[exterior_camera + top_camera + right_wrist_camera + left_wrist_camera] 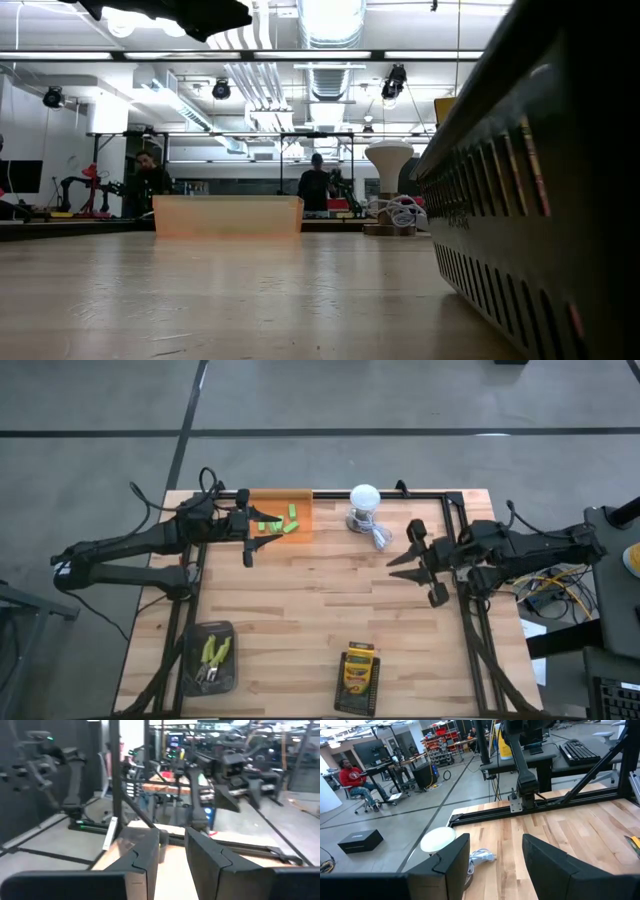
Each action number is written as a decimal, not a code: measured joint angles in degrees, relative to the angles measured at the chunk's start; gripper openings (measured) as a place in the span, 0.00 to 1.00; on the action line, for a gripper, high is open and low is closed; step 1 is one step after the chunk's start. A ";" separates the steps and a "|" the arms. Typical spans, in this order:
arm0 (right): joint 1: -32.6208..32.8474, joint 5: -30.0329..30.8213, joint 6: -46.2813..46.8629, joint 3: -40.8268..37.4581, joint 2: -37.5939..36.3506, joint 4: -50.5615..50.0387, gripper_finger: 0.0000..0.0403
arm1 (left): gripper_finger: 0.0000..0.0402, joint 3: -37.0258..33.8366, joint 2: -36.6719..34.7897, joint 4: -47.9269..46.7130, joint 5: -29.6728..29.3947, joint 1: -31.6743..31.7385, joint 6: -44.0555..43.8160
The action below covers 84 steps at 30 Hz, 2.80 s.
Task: Pick & Place School Supplies
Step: Return to Home Position
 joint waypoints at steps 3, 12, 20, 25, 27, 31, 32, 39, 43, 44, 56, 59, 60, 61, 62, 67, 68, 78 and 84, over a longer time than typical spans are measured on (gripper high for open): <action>-1.25 2.15 0.40 -0.51 -0.13 -0.77 0.23 | 0.47 0.00 0.02 0.00 0.01 -0.01 0.00; -1.51 12.91 2.82 -7.15 -6.69 0.05 0.23 | 0.47 0.00 0.01 0.01 0.02 0.00 0.00; -1.61 15.53 3.83 -17.11 -15.47 4.02 0.23 | 0.47 0.00 0.01 0.01 0.01 0.00 0.00; -1.60 15.51 5.37 -26.00 -20.31 8.02 0.23 | 0.47 0.00 0.02 0.00 0.02 -0.02 0.00; -1.60 15.40 5.93 -30.49 -22.38 13.10 0.23 | 0.47 0.00 0.00 0.01 0.02 -0.02 0.00; -1.55 15.21 3.98 -39.97 -26.36 25.04 0.23 | 0.47 0.00 0.02 0.01 0.01 -0.01 0.00; -1.55 15.11 3.86 -42.08 -27.23 27.31 0.23 | 0.47 0.00 0.00 0.00 0.00 -0.02 0.00; -1.53 15.14 8.51 -47.99 -31.78 26.94 0.23 | 0.47 0.00 0.02 0.02 0.00 -0.02 0.00; -1.54 15.11 8.94 -48.06 -33.07 22.47 0.23 | 0.47 0.00 0.02 0.02 0.02 -0.02 0.00; -1.54 15.09 8.79 -48.06 -33.38 21.12 0.23 | 0.47 0.00 0.02 0.02 0.01 -0.02 0.00; -1.53 14.28 5.38 -48.04 -46.11 10.77 0.23 | 0.47 0.00 0.02 0.02 0.02 -0.01 0.00; -1.53 14.26 6.71 -47.86 -47.93 6.17 0.23 | 0.47 0.00 0.00 0.03 0.02 0.00 0.00; -1.51 14.24 7.59 -47.84 -47.95 4.48 0.23 | 0.47 0.00 0.02 0.03 0.01 -0.01 0.00; -1.44 14.08 8.42 -47.92 -47.89 2.99 0.23 | 0.47 0.00 0.02 0.00 0.01 -0.03 0.00; -1.36 14.02 9.40 -47.95 -47.80 2.53 0.23 | 0.47 0.00 0.02 0.00 0.01 -0.07 0.00; -1.38 13.91 13.66 -47.95 -47.69 2.10 0.23 | 0.47 0.00 0.13 -0.30 0.02 -0.07 0.00; -1.38 13.87 14.67 -47.95 -47.54 2.09 0.23 | 0.47 0.00 0.13 -0.29 0.01 -0.07 0.00; -1.40 13.87 15.28 -47.95 -47.12 2.04 0.23 | 0.47 0.00 0.13 -0.33 0.00 -0.04 0.00; -1.40 13.87 15.08 -47.95 -47.12 2.04 0.23 | 0.47 0.00 0.13 -0.33 0.02 -0.04 0.00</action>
